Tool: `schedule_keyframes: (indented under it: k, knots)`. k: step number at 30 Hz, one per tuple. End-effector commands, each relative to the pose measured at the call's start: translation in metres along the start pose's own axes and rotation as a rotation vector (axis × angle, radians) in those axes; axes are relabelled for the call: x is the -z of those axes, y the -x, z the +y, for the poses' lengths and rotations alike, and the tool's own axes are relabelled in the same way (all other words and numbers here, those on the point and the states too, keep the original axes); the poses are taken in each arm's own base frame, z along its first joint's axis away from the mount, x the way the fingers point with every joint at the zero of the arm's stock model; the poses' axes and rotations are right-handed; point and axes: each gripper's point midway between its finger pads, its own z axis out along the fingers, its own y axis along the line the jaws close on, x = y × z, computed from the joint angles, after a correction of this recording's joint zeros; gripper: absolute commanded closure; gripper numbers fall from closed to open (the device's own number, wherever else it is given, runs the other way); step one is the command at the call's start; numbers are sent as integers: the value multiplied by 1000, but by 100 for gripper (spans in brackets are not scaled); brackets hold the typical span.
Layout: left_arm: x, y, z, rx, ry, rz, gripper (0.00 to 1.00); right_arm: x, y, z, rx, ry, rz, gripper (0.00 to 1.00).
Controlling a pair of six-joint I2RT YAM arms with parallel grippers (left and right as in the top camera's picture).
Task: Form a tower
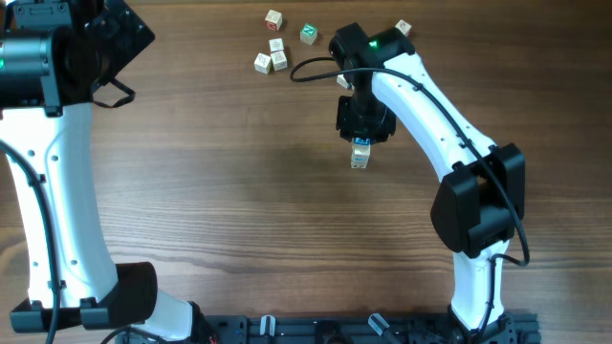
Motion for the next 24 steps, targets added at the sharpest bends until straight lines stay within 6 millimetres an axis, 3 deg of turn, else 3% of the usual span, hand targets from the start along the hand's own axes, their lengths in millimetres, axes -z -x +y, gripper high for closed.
schedule_keyframes:
  k: [1,13,24]
  knots:
    - [10,6,4,25,-2,-34,0,-6,-2,-1,-14,3,26,62]
    - [10,7,4,25,-3,-34,0,-5,-5,-1,-14,3,41,69]
    - [10,6,4,25,-2,-34,0,19,-9,-2,15,36,0,73]
